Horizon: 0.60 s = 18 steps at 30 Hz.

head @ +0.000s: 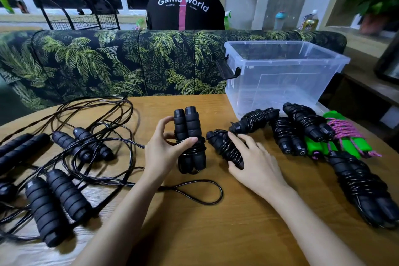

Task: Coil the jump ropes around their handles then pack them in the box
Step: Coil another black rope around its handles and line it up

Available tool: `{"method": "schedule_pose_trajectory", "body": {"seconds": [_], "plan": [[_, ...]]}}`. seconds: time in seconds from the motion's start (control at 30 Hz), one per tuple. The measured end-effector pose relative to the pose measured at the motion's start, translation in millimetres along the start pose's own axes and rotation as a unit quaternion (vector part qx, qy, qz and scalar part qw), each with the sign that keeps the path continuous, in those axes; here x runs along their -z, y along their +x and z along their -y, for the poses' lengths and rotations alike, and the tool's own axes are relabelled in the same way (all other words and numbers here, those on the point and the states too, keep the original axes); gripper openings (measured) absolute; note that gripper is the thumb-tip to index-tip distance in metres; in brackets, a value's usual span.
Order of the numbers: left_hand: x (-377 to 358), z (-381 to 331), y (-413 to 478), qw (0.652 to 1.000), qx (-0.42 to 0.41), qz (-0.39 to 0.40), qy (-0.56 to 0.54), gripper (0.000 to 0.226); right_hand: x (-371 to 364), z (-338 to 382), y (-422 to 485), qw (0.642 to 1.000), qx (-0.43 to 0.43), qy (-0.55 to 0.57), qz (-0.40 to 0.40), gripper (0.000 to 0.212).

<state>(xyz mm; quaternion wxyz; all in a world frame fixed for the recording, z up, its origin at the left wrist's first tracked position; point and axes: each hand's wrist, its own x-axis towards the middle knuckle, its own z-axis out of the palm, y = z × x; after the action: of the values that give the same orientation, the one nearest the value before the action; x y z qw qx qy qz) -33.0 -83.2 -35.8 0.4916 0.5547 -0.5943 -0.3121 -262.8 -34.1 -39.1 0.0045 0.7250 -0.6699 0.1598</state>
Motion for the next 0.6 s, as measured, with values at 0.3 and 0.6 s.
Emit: {"method": "schedule_pose_trajectory", "body": {"seconds": [0.3, 0.6], "plan": [[-5, -3, 6, 1.000, 0.016, -0.027, 0.002, 0.083, 2, 19, 14, 1.000, -0.013, 0.005, 0.001, 0.064], [-3, 1, 8, 1.000, 0.014, -0.020, -0.008, 0.086, 23, -51, 68, 0.976, 0.011, -0.215, 0.029, 0.084]]}}
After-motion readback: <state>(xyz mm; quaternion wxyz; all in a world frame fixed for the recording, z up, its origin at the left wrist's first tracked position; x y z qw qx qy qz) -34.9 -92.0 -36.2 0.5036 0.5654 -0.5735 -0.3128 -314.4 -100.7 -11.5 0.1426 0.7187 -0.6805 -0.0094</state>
